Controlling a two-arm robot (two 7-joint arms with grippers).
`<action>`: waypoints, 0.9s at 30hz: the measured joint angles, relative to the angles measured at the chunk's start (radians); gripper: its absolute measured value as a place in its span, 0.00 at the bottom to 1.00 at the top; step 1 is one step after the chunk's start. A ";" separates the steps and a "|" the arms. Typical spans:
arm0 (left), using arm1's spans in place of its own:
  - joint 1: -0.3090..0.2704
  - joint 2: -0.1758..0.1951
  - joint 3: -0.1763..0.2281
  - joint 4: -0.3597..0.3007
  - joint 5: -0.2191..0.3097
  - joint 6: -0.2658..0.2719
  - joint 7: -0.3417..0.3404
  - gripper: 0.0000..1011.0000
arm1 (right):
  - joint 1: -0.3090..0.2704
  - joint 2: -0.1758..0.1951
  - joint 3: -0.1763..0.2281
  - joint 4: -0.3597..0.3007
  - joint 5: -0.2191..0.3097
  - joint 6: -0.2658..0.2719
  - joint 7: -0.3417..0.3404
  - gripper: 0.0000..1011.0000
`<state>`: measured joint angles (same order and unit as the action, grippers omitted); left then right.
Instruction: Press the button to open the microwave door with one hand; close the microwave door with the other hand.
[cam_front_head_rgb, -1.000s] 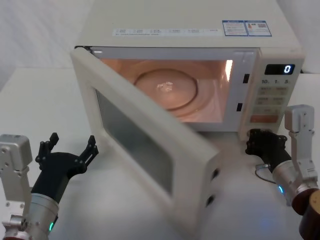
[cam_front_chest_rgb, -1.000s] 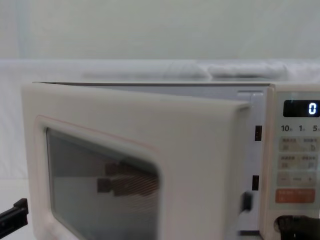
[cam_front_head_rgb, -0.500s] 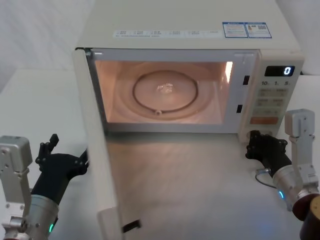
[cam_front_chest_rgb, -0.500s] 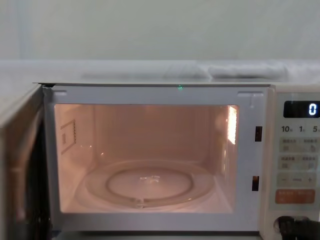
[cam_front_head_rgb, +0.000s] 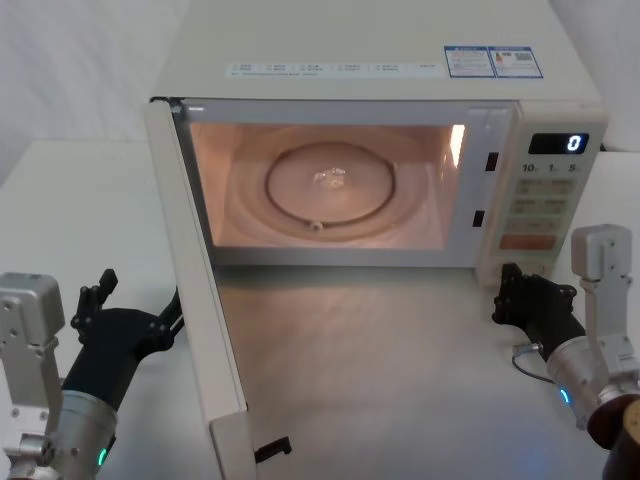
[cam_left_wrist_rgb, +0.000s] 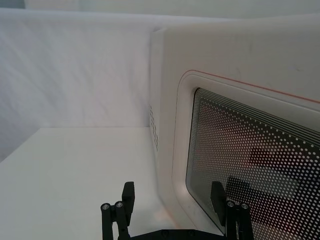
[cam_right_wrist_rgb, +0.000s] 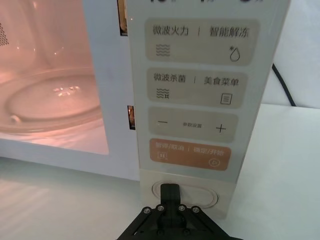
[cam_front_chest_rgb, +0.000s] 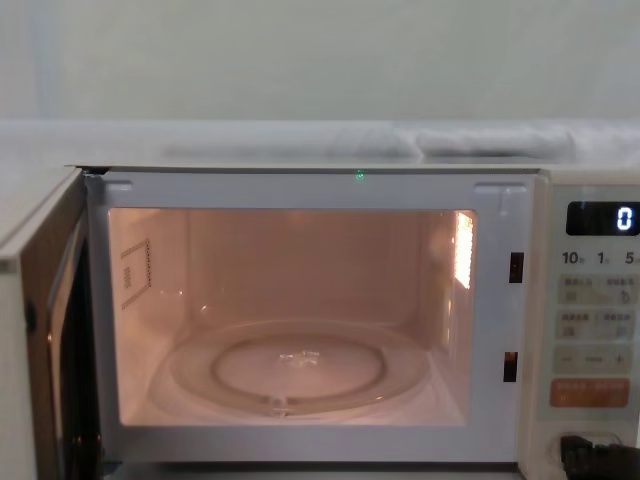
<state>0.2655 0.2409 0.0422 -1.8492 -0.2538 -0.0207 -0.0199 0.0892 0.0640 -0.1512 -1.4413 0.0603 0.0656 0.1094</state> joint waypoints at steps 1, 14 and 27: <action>0.000 0.000 0.000 0.000 0.000 0.000 0.000 0.99 | -0.003 0.001 0.000 -0.005 0.000 0.001 0.000 0.00; 0.000 0.000 0.000 0.000 0.000 0.000 0.000 0.99 | -0.078 0.013 0.009 -0.124 0.007 0.025 0.000 0.00; 0.000 0.000 0.000 0.000 0.000 0.000 0.000 0.99 | -0.171 0.039 0.043 -0.268 0.014 0.033 -0.004 0.00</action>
<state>0.2654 0.2410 0.0421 -1.8492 -0.2538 -0.0207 -0.0200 -0.0814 0.1031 -0.1080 -1.7090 0.0746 0.0990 0.1051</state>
